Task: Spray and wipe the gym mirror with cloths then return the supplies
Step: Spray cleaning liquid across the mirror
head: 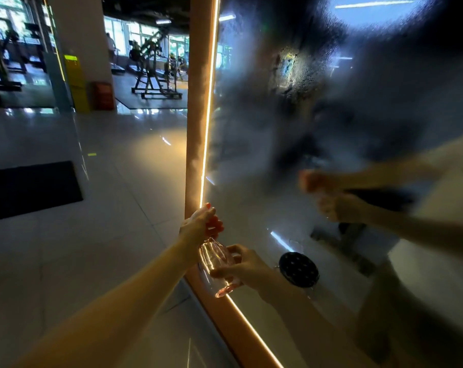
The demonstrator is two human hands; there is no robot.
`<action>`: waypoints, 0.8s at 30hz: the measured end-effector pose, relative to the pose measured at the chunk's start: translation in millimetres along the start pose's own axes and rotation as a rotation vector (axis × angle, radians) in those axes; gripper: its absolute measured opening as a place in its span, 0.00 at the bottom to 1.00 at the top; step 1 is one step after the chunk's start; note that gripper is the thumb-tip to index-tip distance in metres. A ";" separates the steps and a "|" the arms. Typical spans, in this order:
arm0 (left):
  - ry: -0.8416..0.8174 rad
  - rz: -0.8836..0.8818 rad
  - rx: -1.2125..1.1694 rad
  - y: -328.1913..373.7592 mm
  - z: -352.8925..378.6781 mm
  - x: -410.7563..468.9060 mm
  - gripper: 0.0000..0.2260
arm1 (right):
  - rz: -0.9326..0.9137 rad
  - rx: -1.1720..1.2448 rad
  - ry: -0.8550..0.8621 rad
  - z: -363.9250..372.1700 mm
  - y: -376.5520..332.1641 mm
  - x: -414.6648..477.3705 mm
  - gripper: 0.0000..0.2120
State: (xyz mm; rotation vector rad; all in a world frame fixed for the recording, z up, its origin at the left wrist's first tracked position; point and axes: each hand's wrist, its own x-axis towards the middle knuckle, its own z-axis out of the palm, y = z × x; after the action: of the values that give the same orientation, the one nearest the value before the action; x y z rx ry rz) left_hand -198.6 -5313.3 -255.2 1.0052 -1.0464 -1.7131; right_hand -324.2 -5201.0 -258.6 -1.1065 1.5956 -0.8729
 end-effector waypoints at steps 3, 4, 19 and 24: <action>0.016 0.002 -0.021 -15.9 0.6 -4.8 0.15 | 0.026 -0.044 -0.009 0.5 10.6 -5.9 0.33; 0.032 0.008 -0.024 -20.4 1.8 -6.7 0.10 | 0.033 -0.045 -0.018 0.6 14.1 -8.0 0.34; 0.091 -0.110 -0.111 -99.8 2.8 -30.8 0.14 | 0.125 -0.004 -0.037 -4.1 77.8 -33.2 0.32; 0.142 -0.124 -0.094 -118.7 8.7 -46.9 0.14 | 0.143 -0.022 -0.043 -6.2 94.6 -47.2 0.31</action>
State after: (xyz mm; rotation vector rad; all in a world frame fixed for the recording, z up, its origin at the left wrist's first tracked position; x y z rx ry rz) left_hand -223.1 -5235.2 -353.6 1.1340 -0.8202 -1.7449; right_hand -348.1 -5125.2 -328.5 -1.0061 1.6304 -0.7342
